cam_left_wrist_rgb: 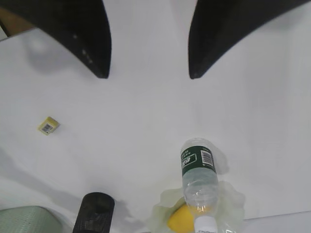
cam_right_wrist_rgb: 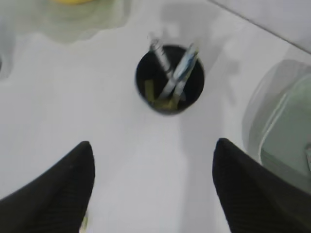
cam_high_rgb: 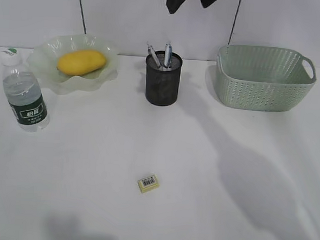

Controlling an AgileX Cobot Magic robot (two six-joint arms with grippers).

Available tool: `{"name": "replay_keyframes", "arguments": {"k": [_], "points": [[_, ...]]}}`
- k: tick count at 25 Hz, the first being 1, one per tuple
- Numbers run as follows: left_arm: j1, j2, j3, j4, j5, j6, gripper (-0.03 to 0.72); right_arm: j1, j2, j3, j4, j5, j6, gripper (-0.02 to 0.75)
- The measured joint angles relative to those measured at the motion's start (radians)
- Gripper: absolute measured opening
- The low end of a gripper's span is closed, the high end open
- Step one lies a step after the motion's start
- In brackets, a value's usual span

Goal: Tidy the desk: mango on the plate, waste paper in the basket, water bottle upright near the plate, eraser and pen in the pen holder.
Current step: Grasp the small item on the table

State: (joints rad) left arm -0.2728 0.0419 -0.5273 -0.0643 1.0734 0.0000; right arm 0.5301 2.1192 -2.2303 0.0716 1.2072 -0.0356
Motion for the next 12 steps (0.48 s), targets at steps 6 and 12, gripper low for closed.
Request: {"name": "replay_keyframes", "arguments": {"k": [6,12], "points": [[0.0,0.0,0.0,0.0,0.0,0.0,0.393,0.06,-0.22,0.295,-0.06,0.0,-0.029,0.592],[0.0,0.0,0.0,0.0,0.0,0.0,0.393,0.082,-0.492,0.71,-0.072,-0.026,-0.019,0.592]]}}
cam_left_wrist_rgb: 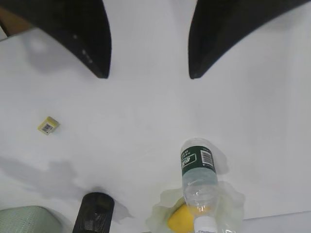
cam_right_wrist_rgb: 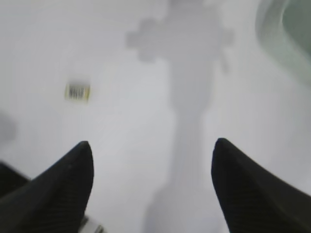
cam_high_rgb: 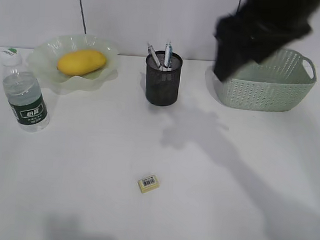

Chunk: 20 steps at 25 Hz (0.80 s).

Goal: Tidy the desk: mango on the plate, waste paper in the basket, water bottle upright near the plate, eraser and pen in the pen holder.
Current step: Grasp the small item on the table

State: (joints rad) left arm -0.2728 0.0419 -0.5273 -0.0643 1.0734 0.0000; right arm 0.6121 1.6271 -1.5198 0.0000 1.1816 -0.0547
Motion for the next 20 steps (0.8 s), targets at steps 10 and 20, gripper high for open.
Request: {"name": "replay_keyframes", "arguments": {"k": [10,20], "points": [[0.0,0.086,-0.029,-0.012,-0.029,0.023,0.393,0.002,-0.544,0.631,0.0,-0.132,0.016,0.592],[0.0,0.539,-0.165,-0.219,-0.112,0.206,0.393,0.002,-1.052,0.876,0.0,-0.196,0.098,0.592]]}}
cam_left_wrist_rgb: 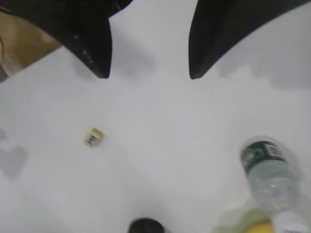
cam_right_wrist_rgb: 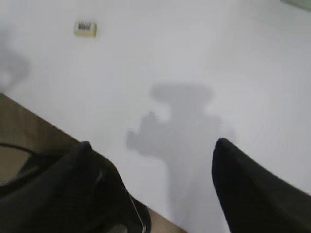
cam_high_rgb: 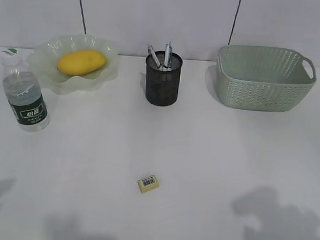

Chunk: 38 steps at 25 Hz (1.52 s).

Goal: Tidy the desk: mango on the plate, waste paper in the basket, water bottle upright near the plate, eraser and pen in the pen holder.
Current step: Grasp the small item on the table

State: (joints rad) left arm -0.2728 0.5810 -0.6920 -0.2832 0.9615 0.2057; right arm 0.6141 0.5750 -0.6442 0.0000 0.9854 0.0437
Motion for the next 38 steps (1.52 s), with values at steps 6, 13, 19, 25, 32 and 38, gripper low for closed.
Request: {"name": "replay_keyframes", "arguments": {"k": [6,13,19,25,32,38], "points": [[-0.015,0.318,-0.129,-0.086,-0.007,0.116,0.393,0.0,-0.149,0.088,-0.013,-0.039,0.05,0.592],[-0.187,0.506,-0.27,-0.07,-0.028,0.125,0.393,0.0,-0.163,0.109,-0.019,-0.057,0.075,0.592],[-0.345,0.647,-0.327,-0.02,-0.08,0.125,0.393,0.0,-0.163,0.109,-0.019,-0.058,0.084,0.592],[-0.396,0.828,-0.392,-0.003,-0.076,0.125,0.396,0.0,-0.163,0.109,-0.019,-0.059,0.091,0.592],[-0.465,1.029,-0.476,0.076,-0.051,0.118,0.444,0.0,-0.163,0.109,-0.019,-0.059,0.094,0.592],[-0.499,1.166,-0.531,0.088,-0.046,0.116,0.486,0.0,-0.163,0.109,-0.019,-0.059,0.095,0.592]]}}
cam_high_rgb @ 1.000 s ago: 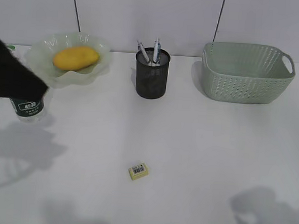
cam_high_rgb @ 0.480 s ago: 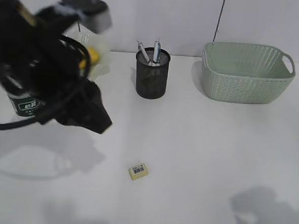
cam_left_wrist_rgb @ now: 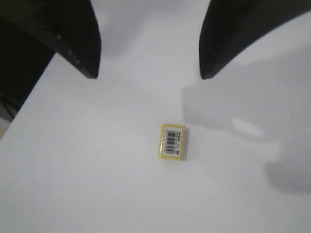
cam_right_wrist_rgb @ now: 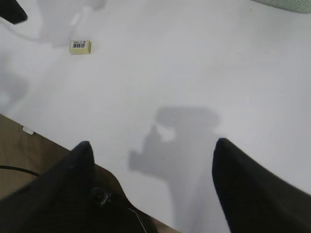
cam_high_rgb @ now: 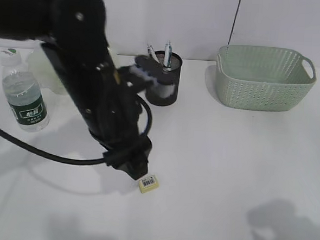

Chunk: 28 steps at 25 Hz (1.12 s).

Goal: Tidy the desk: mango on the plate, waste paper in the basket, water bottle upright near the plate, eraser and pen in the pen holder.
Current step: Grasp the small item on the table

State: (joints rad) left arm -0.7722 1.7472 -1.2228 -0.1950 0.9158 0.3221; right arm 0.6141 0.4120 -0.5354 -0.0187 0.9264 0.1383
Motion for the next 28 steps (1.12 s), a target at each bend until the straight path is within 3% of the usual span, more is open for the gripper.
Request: {"name": "replay_keyframes", "arguments": {"k": [11,28], "points": [[-0.051,0.204,-0.117,0.131,-0.005,-0.049,0.501,0.0,0.0,0.0,0.0,0.0,0.0,0.592],[-0.051,0.364,-0.173,0.133,-0.061,-0.054,0.501,0.0,0.0,0.0,-0.004,-0.001,0.002,0.592]]}}
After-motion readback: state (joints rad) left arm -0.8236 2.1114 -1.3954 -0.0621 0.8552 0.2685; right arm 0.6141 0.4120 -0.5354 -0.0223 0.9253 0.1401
